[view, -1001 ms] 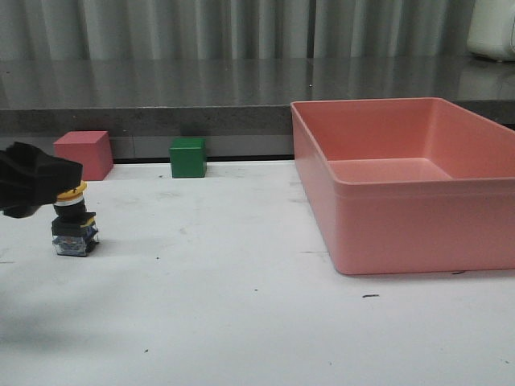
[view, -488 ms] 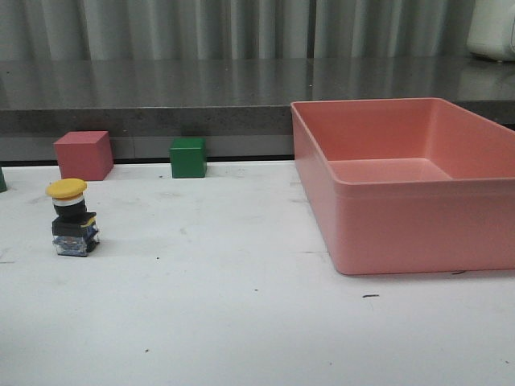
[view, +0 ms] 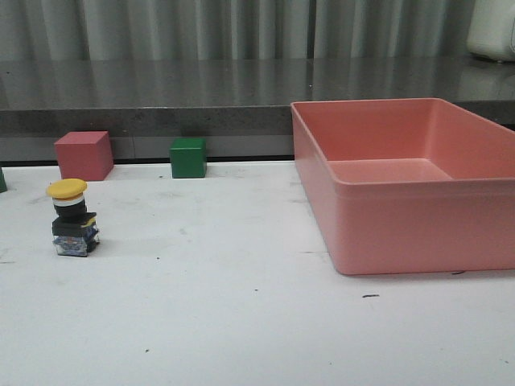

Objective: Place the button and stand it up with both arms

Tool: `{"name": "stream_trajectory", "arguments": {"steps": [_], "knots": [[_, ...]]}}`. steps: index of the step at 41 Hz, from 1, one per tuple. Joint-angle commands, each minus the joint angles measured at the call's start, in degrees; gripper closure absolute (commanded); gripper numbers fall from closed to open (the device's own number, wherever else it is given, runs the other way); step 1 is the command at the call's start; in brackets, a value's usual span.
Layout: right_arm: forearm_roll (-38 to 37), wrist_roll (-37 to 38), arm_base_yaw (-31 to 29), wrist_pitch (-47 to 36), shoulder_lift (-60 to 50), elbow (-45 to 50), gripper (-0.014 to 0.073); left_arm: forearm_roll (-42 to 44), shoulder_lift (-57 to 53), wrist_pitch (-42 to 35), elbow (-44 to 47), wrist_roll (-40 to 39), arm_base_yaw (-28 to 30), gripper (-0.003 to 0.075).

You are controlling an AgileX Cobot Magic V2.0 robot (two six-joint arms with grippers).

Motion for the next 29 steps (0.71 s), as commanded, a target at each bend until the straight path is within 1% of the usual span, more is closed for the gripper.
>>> {"name": "stream_trajectory", "arguments": {"steps": [1, 7, 13, 29], "knots": [[-0.38, -0.36, -0.12, -3.61, 0.17, -1.41, 0.0094, -1.14, -2.56, -0.93, -1.96, 0.31, -0.24, 0.0300], [-0.38, -0.36, -0.12, -3.61, 0.17, -1.41, 0.0094, -1.14, -5.11, 0.46, -1.96, 0.54, -0.24, 0.0300], [-0.38, -0.36, -0.12, -3.65, 0.17, -1.41, 0.0094, -1.14, -5.97, 0.49, -1.96, 4.02, -0.24, 0.0300], [-0.38, -0.36, -0.12, -3.94, 0.17, -1.41, 0.0094, -1.14, -5.97, 0.24, -1.96, 4.02, -0.24, 0.0300]]}}
